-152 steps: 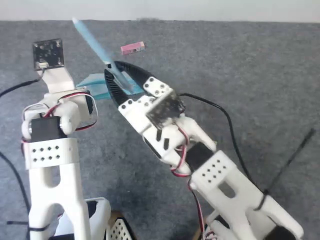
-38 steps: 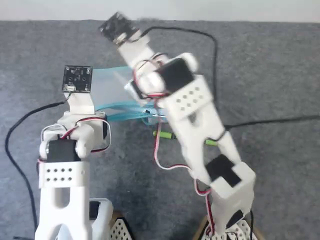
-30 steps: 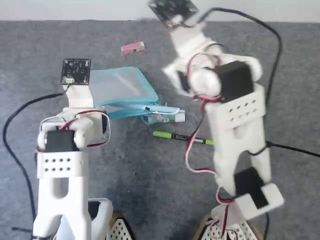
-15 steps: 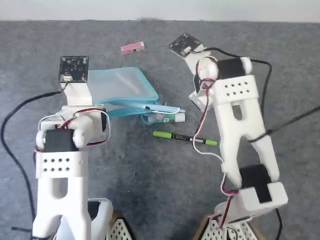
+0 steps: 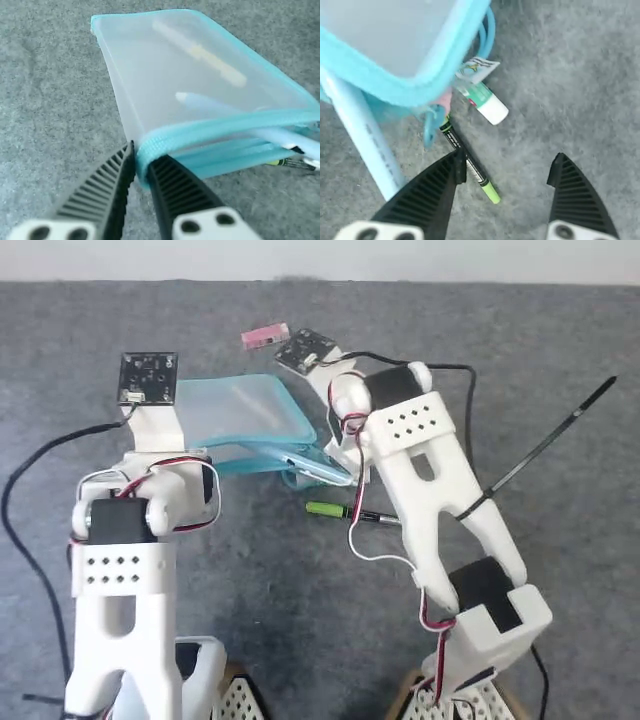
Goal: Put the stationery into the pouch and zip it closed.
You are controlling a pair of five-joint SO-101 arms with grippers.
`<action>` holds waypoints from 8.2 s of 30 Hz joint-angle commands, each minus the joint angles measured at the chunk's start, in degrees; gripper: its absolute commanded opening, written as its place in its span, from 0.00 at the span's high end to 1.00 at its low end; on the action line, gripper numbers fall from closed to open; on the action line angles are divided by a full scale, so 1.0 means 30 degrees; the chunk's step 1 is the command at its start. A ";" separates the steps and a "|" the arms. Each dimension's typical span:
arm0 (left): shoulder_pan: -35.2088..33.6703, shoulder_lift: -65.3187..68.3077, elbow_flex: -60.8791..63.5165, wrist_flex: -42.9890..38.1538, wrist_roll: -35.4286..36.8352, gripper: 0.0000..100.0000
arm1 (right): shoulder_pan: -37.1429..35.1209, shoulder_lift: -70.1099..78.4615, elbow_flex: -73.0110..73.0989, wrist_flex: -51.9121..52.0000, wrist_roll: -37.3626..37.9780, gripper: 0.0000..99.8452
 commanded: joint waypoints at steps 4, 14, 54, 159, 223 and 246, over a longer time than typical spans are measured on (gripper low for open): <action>0.0000 -0.0850 -0.1070 0.0059 0.0264 0.99 | 0.1568 -0.2652 -0.2344 0.2125 0.0586 0.73; 0.0000 -0.0850 -0.1216 0.0059 0.0264 0.99 | -0.0073 -0.3531 0.2608 0.2330 0.1788 0.73; 0.0029 -0.0821 -0.4469 0.2081 0.0645 0.99 | -0.1333 -0.4908 -0.1670 0.4410 -0.0322 0.73; -0.0821 -0.0850 -0.3531 0.1407 0.0293 0.99 | -0.4938 -0.6520 -0.0117 0.4322 0.1231 0.78; -0.3018 -0.0821 -0.3355 0.1114 0.0176 0.99 | 0.1744 0.1011 1.0403 -0.9509 1.0432 0.79; -0.2989 -0.0821 -0.3355 0.1114 0.0176 0.99 | 0.1890 0.0190 0.9026 -0.6842 0.7912 0.78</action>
